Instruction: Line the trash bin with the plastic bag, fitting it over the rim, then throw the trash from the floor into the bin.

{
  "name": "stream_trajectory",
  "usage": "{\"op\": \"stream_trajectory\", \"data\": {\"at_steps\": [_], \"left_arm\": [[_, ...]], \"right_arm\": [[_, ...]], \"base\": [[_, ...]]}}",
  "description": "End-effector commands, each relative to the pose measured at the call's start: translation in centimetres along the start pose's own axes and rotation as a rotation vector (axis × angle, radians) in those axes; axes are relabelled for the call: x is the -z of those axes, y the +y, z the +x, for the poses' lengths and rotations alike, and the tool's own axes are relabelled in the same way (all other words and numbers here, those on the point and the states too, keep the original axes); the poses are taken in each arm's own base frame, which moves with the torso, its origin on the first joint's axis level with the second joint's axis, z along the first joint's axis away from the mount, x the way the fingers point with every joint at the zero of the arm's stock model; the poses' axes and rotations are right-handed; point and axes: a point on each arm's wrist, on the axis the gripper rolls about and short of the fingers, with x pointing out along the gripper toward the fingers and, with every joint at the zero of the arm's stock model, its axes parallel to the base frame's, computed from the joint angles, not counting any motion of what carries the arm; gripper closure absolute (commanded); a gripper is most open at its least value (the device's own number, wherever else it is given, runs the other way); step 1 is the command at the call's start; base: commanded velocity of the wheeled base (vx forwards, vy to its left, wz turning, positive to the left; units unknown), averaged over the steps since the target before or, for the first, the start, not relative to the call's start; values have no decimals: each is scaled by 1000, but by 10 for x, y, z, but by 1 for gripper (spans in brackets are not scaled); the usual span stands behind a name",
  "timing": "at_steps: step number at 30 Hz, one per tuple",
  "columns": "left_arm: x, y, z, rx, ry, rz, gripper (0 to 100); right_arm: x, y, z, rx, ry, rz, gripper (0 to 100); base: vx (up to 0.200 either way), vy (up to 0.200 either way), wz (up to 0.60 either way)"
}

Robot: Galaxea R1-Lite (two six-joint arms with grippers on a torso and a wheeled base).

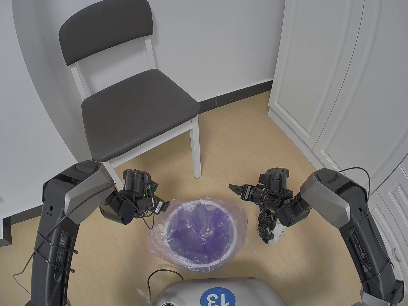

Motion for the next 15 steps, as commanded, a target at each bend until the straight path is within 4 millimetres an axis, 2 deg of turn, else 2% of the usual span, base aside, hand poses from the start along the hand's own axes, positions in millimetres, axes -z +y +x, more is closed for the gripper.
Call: {"op": "stream_trajectory", "data": {"at_steps": [1, 11, 13, 15], "left_arm": [[1, -12, 29, -20, -7, 13, 0], [4, -13, 37, -20, -3, 9, 0], [3, 6, 42, -85, -67, -65, 0], [1, 12, 41, -113, -101, -102, 0]], "right_arm": [[0, 0, 0, -1, 1, -1, 0], [0, 0, 0, 0, 2, 0, 0], [1, 0, 0, 0, 2, 0, 0], [1, 0, 0, 0, 2, 0, 0]], "base": [[0, 0, 0], [0, 0, 0], [0, 0, 0], [0, 0, 0]]}}
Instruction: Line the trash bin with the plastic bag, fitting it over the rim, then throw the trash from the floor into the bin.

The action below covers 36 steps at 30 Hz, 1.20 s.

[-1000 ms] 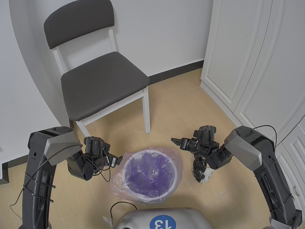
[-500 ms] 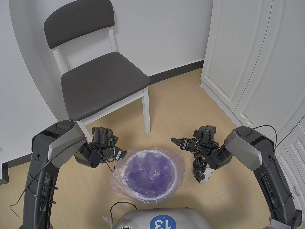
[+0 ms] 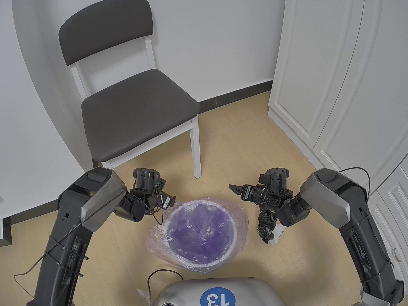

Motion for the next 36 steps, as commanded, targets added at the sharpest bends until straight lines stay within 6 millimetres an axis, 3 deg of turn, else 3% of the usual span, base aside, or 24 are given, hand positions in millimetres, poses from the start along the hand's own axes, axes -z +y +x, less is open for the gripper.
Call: {"op": "stream_trajectory", "data": {"at_steps": [1, 4, 6, 9, 12, 13, 15, 18, 21, 26, 36], "left_arm": [[2, 21, 4, -78, -63, -83, 0], [-2, 34, -3, -112, -90, -108, 0], [-11, 47, -22, -133, -112, -146, 0], [-7, 51, -54, -124, -75, -173, 0], [9, 44, -100, -84, -23, -202, 0], [10, 44, -103, -82, -21, -203, 0], [28, 35, -145, 12, -11, -229, 0], [48, 28, -173, 99, 23, -221, 0], [62, 23, -185, 137, 52, -203, 0], [74, 20, -186, 237, 58, -115, 0], [81, 11, -182, 284, 73, -88, 0]], "right_arm": [[0, 1, 0, -2, -1, 0, 0], [0, 0, 0, -1, 0, 0, 0], [0, 0, 0, -1, 0, 0, 0], [0, 0, 0, -1, 0, 0, 0], [0, 1, 0, -3, -1, 0, 0], [0, 0, 0, -3, 1, 0, 0], [0, 1, 0, -4, 1, -5, 0], [0, 1, 0, -4, 1, -8, 0], [0, 1, 0, -4, 1, -8, 0], [1, 0, -2, 0, 8, -5, 0], [1, 0, -2, 0, 9, -6, 0]], "base": [[0, 0, 0], [0, 0, 0], [0, 0, 0], [0, 0, 0], [0, 0, 0], [0, 0, 0], [0, 0, 0], [0, 0, 0], [0, 0, 0], [0, 0, 0], [0, 0, 0]]}}
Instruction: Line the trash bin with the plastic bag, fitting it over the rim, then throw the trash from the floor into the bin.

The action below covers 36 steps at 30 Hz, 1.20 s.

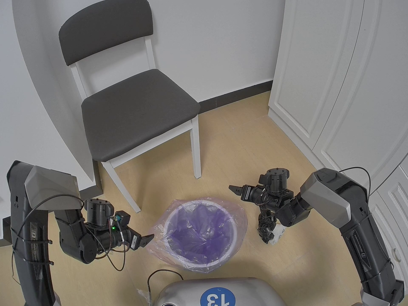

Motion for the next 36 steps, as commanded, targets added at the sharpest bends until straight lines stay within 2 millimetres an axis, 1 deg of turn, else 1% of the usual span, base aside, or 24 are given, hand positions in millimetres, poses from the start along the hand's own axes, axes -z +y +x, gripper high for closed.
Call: {"op": "stream_trajectory", "data": {"at_steps": [1, 3, 7, 8, 10, 13, 15, 20, 26, 29, 36], "left_arm": [[-1, -5, -1, 13, 1, 9, 0], [-1, -9, 1, 23, 1, 16, 0], [-8, -21, 11, 49, -15, 50, 0], [-8, -22, 12, 49, -17, 53, 0], [-9, -24, 20, 41, -12, 61, 0], [-9, -22, 29, -22, 2, 71, 0], [-12, -16, 36, -92, 25, 102, 0], [-19, -2, 41, -125, 47, 101, 0], [-28, 1, 50, -123, 35, 106, 0], [-35, 1, 55, -104, 47, 109, 0], [-66, -4, 76, -58, 90, 171, 0]], "right_arm": [[0, 0, 0, 1, 1, 0, 0], [0, 0, 0, -1, 2, 0, 0], [0, 0, 0, -1, 2, 0, 0], [0, 0, 0, 1, 1, 0, 0], [0, 0, 0, -1, 2, 0, 0], [0, 0, 0, -1, 2, 0, 0], [0, 0, 0, 1, 1, 0, 0], [0, 0, 0, -1, 2, 0, 0], [1, 0, 0, 0, 3, 0, 0], [0, 1, 0, -1, 2, 0, 0], [0, 1, 0, -1, 2, 0, 0]], "base": [[0, 0, 0], [0, 0, 0], [0, 0, 0], [0, 0, 0], [0, 0, 0], [0, 0, 0], [0, 0, 0], [0, 0, 0], [0, 0, 0], [0, 0, 0], [0, 0, 0]]}}
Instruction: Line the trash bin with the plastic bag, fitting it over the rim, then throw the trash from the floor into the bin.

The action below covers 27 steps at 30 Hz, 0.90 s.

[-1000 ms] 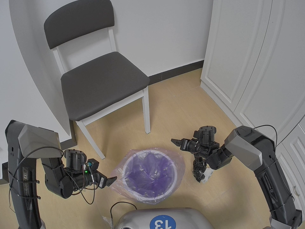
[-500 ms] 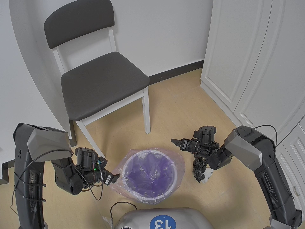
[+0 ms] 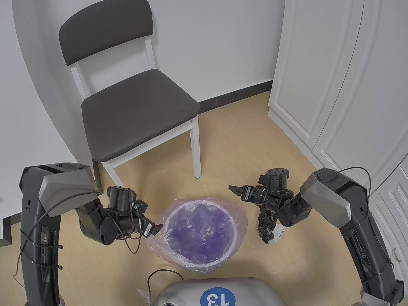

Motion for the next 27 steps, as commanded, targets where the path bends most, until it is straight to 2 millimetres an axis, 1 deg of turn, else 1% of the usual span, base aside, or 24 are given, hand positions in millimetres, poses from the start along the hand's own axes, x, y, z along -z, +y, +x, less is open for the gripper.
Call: {"op": "stream_trajectory", "data": {"at_steps": [1, 2, 3, 8, 12, 15, 21, 25, 27], "left_arm": [[-28, -1, 14, 22, -9, 53, 0], [-28, -1, 14, 22, -9, 53, 0], [-34, 0, 20, 31, 7, 55, 0], [-47, 6, 33, 22, 22, 56, 0], [-60, 12, 51, -40, 25, 54, 0], [-63, 14, 60, -54, 27, 51, 0], [-64, 17, 60, -57, 25, 40, 0], [-59, 31, 55, -84, 34, 23, 0], [-55, 38, 49, -92, 45, 19, 0]], "right_arm": [[0, 0, 0, -1, 0, 0, 0], [0, 0, 0, -1, 0, 0, 0], [0, 0, 0, -1, 0, 0, 0], [0, 0, 0, 0, 1, -1, 0], [0, 0, 0, 0, 1, -1, 0], [0, 0, 0, 0, 1, -1, 0], [0, 0, 0, 0, 1, -1, 0], [0, 0, 0, 0, 1, -1, 0], [0, 0, 0, 1, 0, -1, 0]], "base": [[0, 0, 0], [0, 0, 0], [0, 0, 0], [0, 0, 0], [0, 0, 0], [0, 0, 0], [0, 0, 0], [0, 0, 0], [0, 0, 0]]}}
